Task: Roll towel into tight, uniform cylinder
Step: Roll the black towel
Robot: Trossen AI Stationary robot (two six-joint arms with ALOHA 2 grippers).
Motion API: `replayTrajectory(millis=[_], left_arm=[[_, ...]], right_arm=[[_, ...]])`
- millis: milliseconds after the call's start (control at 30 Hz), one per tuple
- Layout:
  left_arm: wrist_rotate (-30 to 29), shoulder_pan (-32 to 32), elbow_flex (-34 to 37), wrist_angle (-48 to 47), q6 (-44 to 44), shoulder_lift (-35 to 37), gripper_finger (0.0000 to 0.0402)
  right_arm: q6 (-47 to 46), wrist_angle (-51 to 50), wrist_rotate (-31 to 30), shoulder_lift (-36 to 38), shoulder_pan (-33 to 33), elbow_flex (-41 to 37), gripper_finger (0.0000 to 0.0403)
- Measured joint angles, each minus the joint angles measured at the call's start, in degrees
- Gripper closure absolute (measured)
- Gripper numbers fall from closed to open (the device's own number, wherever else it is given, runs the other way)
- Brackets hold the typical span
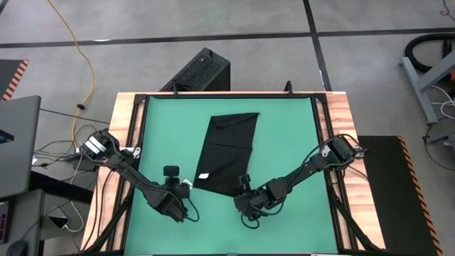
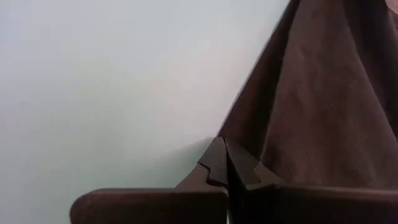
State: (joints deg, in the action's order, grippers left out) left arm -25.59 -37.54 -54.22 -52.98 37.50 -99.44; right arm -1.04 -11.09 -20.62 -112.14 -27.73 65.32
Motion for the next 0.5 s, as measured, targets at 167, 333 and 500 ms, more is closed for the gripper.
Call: replayTrajectory(millis=[167,333,500], left_arm=[[-0.2,0.0,0.0,-6.7,7.1,0.0,0.0312],[-6.5,-1.1,-0.1,0.1,9.5,1.1,0.0322],[-22.5,-4.0,-0.8,13.9,5.1,3.0,0.0379]], right_arm=[[0.0,0.0,0.0,0.0,0.0,0.0,0.0398],[0.0,0.0,0.0,0.0,0.0,0.0,0.0398],[0.0,0.1,0.0,0.0,0.0,0.0,0.0398]])
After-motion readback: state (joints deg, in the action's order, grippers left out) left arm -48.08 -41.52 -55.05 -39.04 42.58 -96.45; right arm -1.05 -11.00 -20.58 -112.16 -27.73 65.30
